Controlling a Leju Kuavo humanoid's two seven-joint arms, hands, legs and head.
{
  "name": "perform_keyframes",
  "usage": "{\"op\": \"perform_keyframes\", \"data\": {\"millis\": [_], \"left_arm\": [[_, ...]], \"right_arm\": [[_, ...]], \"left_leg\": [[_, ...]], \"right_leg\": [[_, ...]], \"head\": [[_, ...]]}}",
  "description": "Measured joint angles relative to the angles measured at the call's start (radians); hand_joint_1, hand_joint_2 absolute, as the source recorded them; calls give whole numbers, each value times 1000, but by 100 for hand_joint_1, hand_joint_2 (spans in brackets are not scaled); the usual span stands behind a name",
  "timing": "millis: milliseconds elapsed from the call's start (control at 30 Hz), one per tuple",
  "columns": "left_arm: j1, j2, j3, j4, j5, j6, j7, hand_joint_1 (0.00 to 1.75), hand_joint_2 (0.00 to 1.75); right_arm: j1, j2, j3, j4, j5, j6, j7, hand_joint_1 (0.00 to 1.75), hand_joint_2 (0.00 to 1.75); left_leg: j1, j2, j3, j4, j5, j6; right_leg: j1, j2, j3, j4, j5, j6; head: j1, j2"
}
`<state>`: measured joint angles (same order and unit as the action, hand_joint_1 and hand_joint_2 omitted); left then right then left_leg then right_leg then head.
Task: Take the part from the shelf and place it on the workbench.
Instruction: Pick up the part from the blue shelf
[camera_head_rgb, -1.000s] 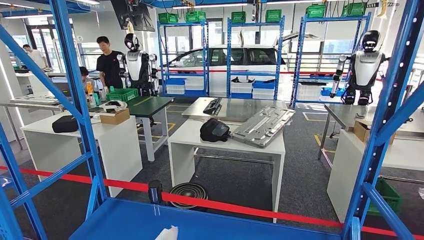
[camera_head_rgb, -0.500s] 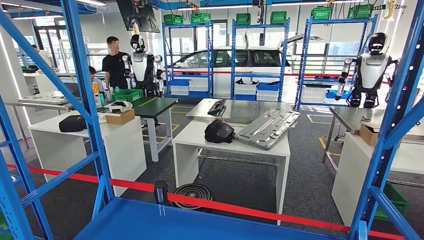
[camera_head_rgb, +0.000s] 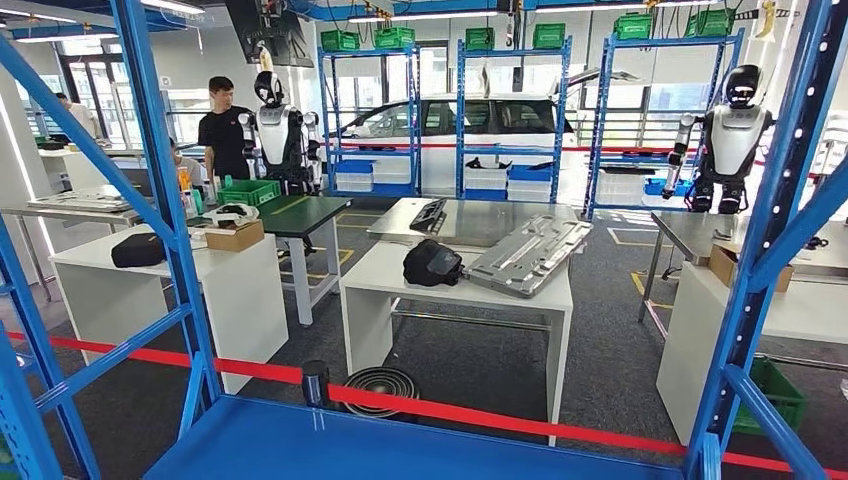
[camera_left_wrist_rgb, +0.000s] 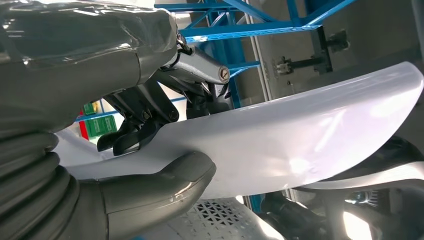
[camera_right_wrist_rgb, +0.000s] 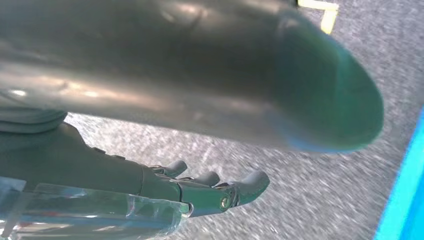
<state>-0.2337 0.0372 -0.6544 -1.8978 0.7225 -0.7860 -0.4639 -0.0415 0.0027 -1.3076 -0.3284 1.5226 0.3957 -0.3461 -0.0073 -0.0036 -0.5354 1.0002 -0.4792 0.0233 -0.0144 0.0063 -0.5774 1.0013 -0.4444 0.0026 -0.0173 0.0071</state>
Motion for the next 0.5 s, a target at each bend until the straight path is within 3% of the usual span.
{"op": "perform_keyframes", "data": {"millis": [67,100,133,233,267,300,367,400,433,500], "left_arm": [[-3,0,-4,4,0,-4,-4,175,175],[-5,0,-6,6,-2,-5,-5,175,175],[-6,-1,-8,7,-7,-6,-6,175,175],[-8,-1,-12,15,-24,-8,-13,175,175],[-8,-1,-13,19,-28,-9,-15,175,175],[-8,-1,-14,22,-30,-11,-18,175,175],[-8,-1,-15,28,-34,-17,-24,175,175],[-8,-1,-15,30,-37,-20,-28,175,175],[-8,-1,-15,32,-41,-22,-33,175,175],[-8,-1,-15,35,-51,-26,-41,175,175]], "right_arm": [[8,-4,0,0,-1,9,13,0,0],[11,-5,0,0,-1,13,18,0,0],[13,-7,0,0,-1,17,23,0,0],[16,-12,0,-1,0,29,29,0,0],[16,-14,0,-1,0,33,30,0,0],[17,-16,0,-1,0,37,30,0,0],[15,-19,0,-1,0,43,29,0,0],[13,-21,0,-1,0,44,28,0,0],[12,-23,0,0,-2,45,25,0,0],[9,-26,0,2,-4,47,20,0,0]], "left_leg": [[2,3,-3,-14,16,9],[4,5,-6,-23,27,15],[6,7,-11,-31,38,20],[4,10,-41,-34,62,26],[3,10,-52,-33,70,26],[2,10,-64,-31,78,25],[2,9,-85,-24,92,20],[1,8,-95,-19,97,16],[0,8,-102,-13,102,11],[-2,7,-108,-7,113,0]], "right_leg": [[0,0,-5,0,1,11],[1,-1,-13,15,-14,12],[1,-1,-28,47,-40,10],[-2,-2,-95,234,-145,5],[-2,-2,-101,272,-159,10],[-3,-2,-88,272,-153,18],[-6,-3,-3,159,-110,35],[-7,-3,47,81,-98,36],[-6,-1,82,24,-90,32],[-1,3,100,-18,-92,15]], "head": [[0,0],[1,0],[3,0],[7,0],[8,0],[8,0],[9,0],[10,0],[9,0],[8,0]]}}
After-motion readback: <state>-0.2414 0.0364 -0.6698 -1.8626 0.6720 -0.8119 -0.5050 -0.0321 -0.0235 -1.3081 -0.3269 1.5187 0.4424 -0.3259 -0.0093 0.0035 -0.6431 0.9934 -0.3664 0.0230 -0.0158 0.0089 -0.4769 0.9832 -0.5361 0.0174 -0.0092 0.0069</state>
